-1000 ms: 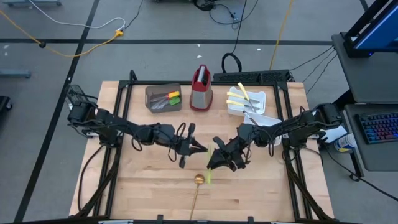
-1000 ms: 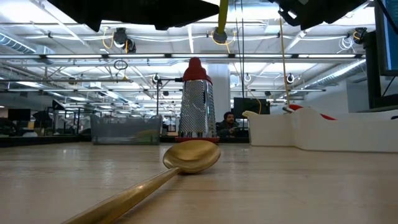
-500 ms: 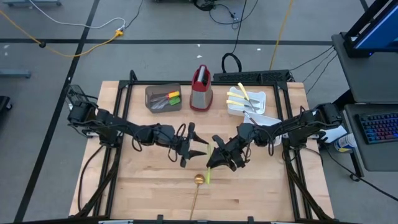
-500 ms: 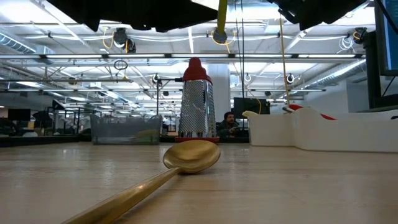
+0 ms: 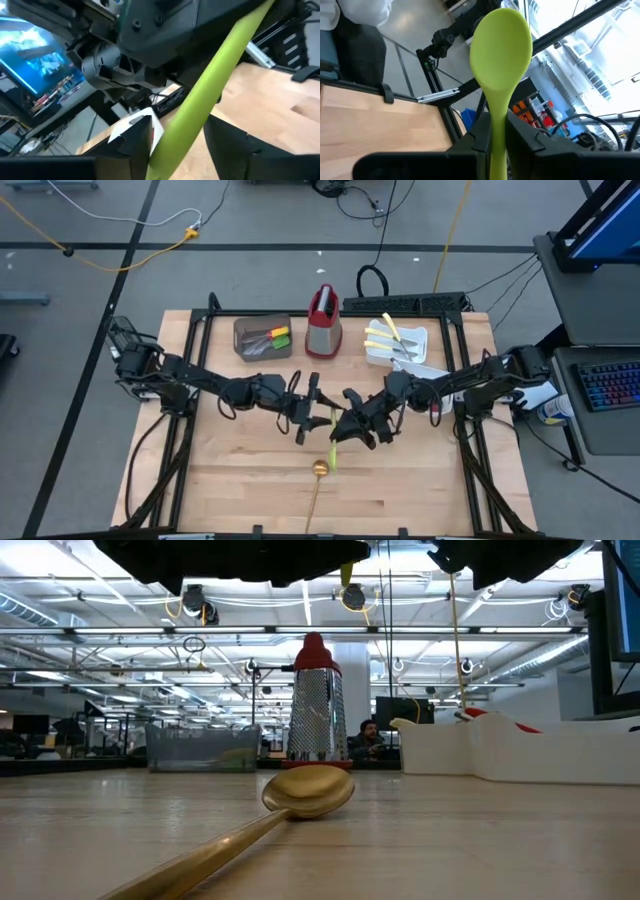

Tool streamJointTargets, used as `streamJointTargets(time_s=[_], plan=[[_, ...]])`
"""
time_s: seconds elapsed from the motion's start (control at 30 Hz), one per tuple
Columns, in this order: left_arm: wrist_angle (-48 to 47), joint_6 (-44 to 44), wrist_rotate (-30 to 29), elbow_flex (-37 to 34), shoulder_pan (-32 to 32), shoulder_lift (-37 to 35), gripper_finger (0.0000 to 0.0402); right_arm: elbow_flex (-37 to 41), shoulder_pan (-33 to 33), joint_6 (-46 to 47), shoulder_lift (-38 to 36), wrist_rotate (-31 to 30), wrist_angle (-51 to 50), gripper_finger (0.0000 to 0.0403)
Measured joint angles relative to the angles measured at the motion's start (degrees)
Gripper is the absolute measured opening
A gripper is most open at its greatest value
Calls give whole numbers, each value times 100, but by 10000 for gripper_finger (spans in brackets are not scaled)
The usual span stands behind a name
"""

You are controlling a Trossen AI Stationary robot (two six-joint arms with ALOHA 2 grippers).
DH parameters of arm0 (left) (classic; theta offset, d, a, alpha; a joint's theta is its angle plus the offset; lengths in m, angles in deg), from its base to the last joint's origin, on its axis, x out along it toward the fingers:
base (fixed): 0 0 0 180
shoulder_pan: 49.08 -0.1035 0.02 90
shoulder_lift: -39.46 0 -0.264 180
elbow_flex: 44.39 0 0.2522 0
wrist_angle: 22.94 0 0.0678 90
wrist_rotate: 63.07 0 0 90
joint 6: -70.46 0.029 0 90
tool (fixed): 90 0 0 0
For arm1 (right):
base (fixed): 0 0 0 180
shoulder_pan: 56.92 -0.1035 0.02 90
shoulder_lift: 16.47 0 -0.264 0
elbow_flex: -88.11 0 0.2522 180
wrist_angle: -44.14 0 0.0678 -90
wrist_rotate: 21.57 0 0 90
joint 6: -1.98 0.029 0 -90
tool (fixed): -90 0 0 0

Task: Pick & Place Kitchen Items
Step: Put the green serving spoon into the bottom white bin

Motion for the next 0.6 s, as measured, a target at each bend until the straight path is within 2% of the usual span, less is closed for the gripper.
streamJointTargets(time_s=[0.2,0.33,0.4,0.47,0.6], plan=[[-73,119,26,30,-103,0,117,-2,102,133,0,29,11,36],[-364,223,67,28,-96,1,71,-4,140,651,21,23,-21,36],[-490,258,54,28,-91,0,61,-4,142,965,22,-27,-18,39],[-637,190,-181,28,-54,0,59,-4,144,1335,25,-120,-60,47],[-897,118,-1153,28,38,0,54,-4,92,1941,33,-498,-199,69]])
